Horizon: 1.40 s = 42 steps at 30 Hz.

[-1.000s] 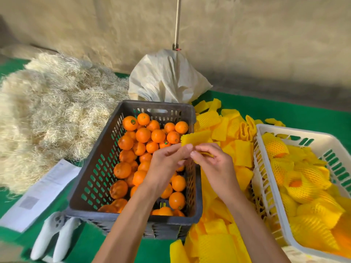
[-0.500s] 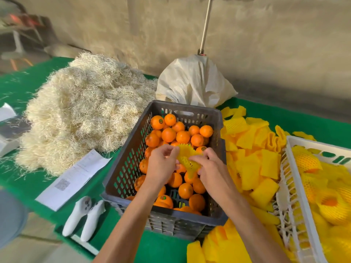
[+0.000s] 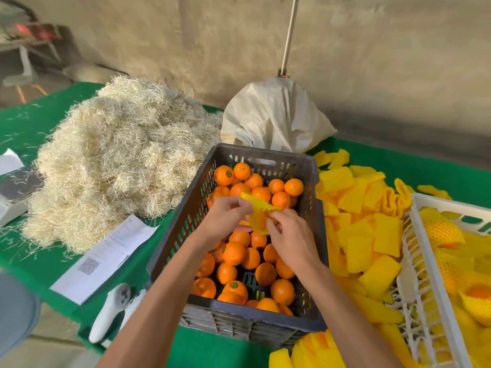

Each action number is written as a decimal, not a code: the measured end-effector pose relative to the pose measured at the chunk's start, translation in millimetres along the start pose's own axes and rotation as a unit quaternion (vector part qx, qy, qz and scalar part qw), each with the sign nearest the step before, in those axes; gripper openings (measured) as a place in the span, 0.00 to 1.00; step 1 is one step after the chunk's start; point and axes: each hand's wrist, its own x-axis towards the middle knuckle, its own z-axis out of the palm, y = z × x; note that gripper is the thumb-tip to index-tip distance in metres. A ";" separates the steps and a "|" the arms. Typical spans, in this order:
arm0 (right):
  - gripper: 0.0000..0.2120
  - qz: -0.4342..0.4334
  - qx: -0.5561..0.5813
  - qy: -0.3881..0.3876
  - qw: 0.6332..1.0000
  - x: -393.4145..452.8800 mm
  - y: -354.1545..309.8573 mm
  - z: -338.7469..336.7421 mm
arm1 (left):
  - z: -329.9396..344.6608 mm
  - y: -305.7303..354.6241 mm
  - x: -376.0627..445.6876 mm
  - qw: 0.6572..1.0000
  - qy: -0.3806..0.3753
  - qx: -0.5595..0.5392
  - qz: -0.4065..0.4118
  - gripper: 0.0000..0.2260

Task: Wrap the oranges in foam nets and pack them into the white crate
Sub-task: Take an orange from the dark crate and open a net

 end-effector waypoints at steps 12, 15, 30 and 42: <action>0.25 0.093 -0.086 -0.073 0.989 16.2 15.8 13.6 | 10.1 -43.4 54.7 0.953 -0.029 0.282 -0.107 0.11; 0.37 0.096 -0.140 -0.081 0.982 18.8 17.9 18.8 | 18.8 -56.9 54.4 0.836 -0.140 0.500 -0.179 0.21; 0.50 0.112 -0.162 -0.138 0.971 7.4 18.2 9.5 | -4.7 -21.2 28.2 0.968 0.067 0.237 -0.045 0.15; 0.47 0.072 -0.055 -0.142 0.986 -11.3 16.9 -21.8 | 28.4 -12.9 -22.8 0.975 -0.166 -0.127 -0.075 0.31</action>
